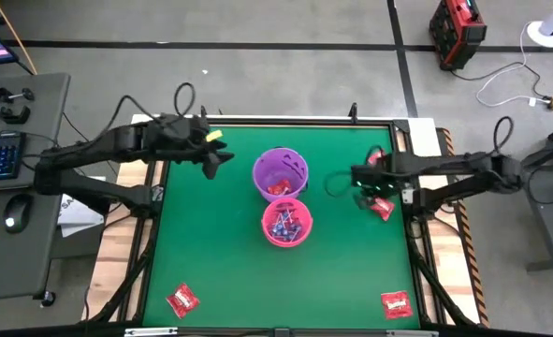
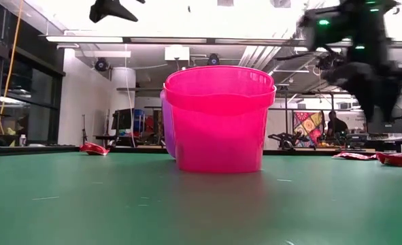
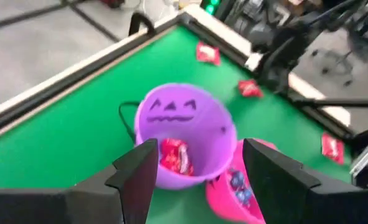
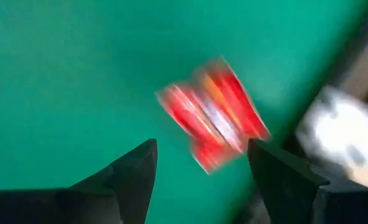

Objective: Sort candy by brand, put in halloween buckets
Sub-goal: Put the red candy into the purple bucket

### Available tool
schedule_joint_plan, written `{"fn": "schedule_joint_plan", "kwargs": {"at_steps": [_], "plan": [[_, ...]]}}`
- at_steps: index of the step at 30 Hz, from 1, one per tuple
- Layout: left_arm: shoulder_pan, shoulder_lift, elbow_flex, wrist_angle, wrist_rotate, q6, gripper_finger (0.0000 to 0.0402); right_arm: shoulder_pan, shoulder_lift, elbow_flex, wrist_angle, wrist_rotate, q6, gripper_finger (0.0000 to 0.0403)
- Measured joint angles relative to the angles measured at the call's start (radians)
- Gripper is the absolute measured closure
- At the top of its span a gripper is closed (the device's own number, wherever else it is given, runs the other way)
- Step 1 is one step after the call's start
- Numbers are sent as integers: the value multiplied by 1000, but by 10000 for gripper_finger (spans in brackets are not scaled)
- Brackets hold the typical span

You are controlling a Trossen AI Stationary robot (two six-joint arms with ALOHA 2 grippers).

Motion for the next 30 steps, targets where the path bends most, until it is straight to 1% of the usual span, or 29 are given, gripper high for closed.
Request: {"fn": "schedule_joint_plan", "kwargs": {"at_steps": [2,4,6,8,10,12,15,19,25,26,28,30], "plan": [[-9,-17,0,7,-2,0,177,-37,72,34,-9,75,-36,168],[-10,-25,0,2,-2,0,177,-74,142,58,-13,86,-73,174],[-15,-32,0,-6,6,0,177,-98,206,75,-2,65,-127,179],[-24,-33,0,-6,13,1,177,-111,277,73,-28,52,-190,182],[-31,-32,0,-8,22,2,177,-118,337,73,-55,15,-260,182],[-39,-32,0,-8,24,15,177,-117,395,73,-81,8,-328,183],[-50,-32,0,-8,26,36,177,-115,462,73,-65,-14,-398,183],[-55,-32,0,-9,37,38,177,-115,539,73,-13,-43,-461,183],[-55,-32,0,-10,74,62,177,-120,647,73,-12,-14,-483,188],[-55,-32,0,-12,74,63,177,-120,661,73,-14,-14,-494,195],[-55,-32,0,-16,74,69,177,-111,678,70,-15,-13,-524,225],[-55,-33,0,-23,74,71,177,-100,680,60,-16,-12,-531,277]]}}
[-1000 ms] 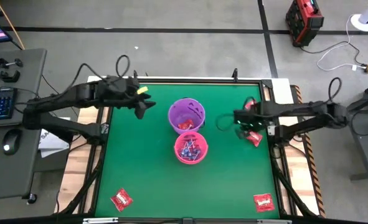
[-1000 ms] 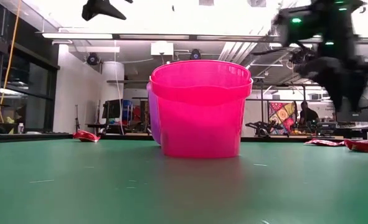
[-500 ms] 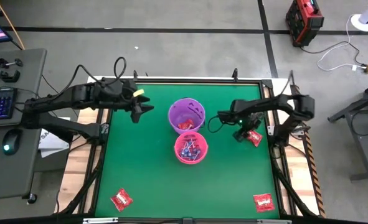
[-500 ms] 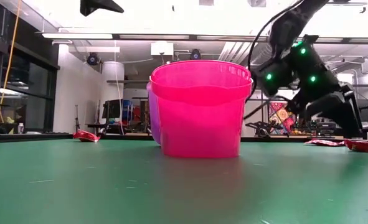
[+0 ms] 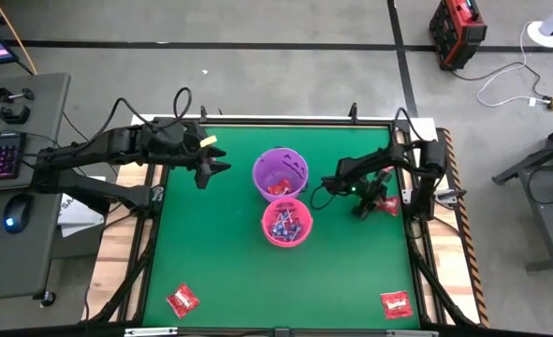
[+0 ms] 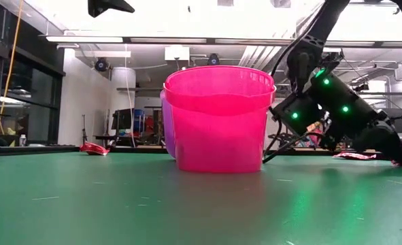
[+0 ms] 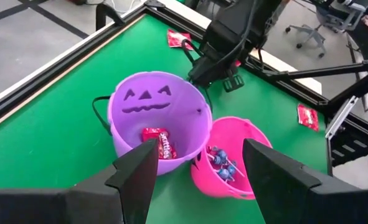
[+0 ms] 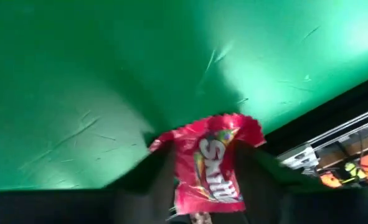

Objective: Sort candy by brand, put in halloween buckets
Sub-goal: Put the red candy into the purple bucket

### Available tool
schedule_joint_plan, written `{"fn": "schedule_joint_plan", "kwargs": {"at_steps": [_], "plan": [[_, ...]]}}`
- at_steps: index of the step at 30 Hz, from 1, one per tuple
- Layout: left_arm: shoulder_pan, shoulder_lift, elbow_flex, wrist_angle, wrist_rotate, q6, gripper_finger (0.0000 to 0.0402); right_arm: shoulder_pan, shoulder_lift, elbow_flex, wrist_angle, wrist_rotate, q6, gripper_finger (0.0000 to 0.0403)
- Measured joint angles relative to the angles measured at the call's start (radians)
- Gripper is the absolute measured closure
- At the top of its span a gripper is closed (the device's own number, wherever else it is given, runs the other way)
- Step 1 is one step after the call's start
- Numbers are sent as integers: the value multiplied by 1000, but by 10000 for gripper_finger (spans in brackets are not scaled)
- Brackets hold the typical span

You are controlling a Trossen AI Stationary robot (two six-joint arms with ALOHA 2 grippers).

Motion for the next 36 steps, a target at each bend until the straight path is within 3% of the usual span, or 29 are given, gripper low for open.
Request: {"fn": "schedule_joint_plan", "kwargs": {"at_steps": [2,4,8,13,16,20,23,26,32,36], "plan": [[0,0,0,-2,0,0,177,15,-9,-5,-9,6,0,348],[0,0,0,-1,0,6,177,34,-44,-2,-26,29,0,386],[3,0,0,2,-1,9,177,59,-174,44,-99,98,60,389],[3,0,0,13,-2,-6,177,35,-400,178,-104,206,254,396],[3,0,0,31,-5,-7,177,22,-533,247,76,286,335,401],[3,0,0,65,-7,-7,177,23,-650,242,560,289,303,401],[3,0,0,69,-7,-12,177,44,-645,226,848,210,245,401],[2,0,0,68,-6,-40,177,84,-582,226,1000,183,228,402],[2,0,0,66,-2,-63,177,132,-424,232,1076,188,211,389],[0,0,0,66,21,-85,177,131,-356,263,1076,184,205,335]]}}
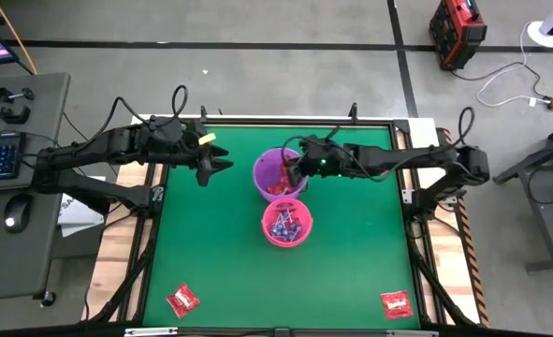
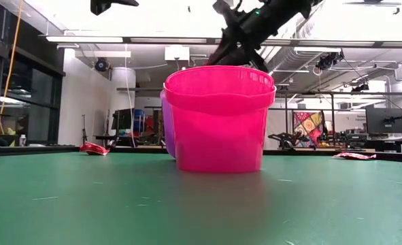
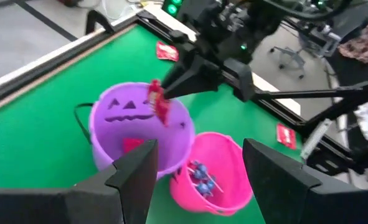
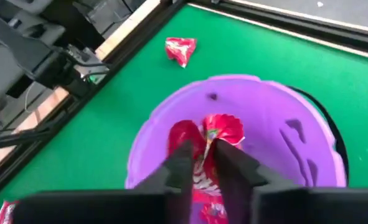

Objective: Sort candy by brand, put in halloween buckets
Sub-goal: Put the red candy into the purple bucket

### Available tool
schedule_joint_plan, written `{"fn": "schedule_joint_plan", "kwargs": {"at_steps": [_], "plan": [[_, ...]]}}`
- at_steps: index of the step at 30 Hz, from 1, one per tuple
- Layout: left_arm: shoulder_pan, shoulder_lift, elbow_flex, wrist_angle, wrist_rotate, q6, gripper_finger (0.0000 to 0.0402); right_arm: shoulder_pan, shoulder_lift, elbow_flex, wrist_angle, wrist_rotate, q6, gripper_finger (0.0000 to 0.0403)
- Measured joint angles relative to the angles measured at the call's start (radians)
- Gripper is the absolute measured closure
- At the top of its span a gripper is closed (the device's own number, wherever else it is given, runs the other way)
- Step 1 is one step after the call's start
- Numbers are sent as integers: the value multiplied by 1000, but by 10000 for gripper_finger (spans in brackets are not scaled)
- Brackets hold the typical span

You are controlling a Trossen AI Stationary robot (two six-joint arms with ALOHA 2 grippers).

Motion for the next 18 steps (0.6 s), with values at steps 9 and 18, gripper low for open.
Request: {"fn": "schedule_joint_plan", "kwargs": {"at_steps": [9,18], "plan": [[-47,0,0,-27,37,-74,177,-11,27,139,-102,39,-161,147],[-304,78,0,-311,49,-338,179,-21,25,326,-255,-67,-362,112]]}}
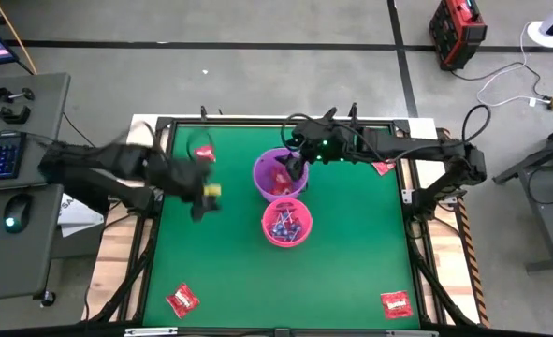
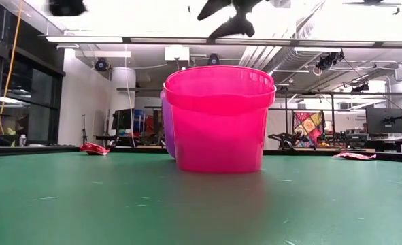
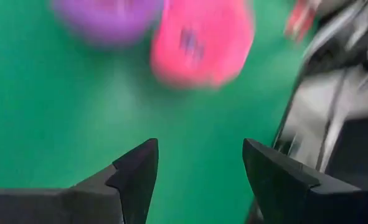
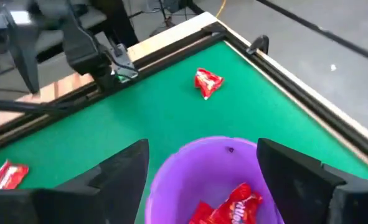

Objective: Sort candy by brand, put in halloween buckets
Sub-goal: Put the red candy into the purple bucket

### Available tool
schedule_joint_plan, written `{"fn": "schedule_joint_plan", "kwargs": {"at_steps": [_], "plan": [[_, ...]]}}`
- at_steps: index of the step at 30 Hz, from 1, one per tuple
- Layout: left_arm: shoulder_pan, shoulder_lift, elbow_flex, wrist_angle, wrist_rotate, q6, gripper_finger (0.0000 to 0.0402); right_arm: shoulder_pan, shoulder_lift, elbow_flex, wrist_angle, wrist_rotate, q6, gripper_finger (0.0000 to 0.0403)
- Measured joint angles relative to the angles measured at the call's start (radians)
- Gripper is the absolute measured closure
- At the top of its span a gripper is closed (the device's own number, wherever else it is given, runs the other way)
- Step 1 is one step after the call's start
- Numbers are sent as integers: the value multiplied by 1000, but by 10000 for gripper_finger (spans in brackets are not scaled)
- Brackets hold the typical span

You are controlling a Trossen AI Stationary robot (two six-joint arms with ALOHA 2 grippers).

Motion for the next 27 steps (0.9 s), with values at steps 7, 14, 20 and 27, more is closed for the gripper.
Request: {"fn": "schedule_joint_plan", "kwargs": {"at_steps": [7,14,20,27], "plan": [[-334,261,0,-236,170,-249,186,-1,-1,61,-145,2,-66,111],[-601,542,0,-84,273,-108,186,-1,-1,61,-226,2,-71,111],[-749,700,0,35,216,-16,187,-1,0,61,-253,2,-70,111],[-818,819,1,58,138,55,187,-1,0,61,-267,2,-69,111]]}}
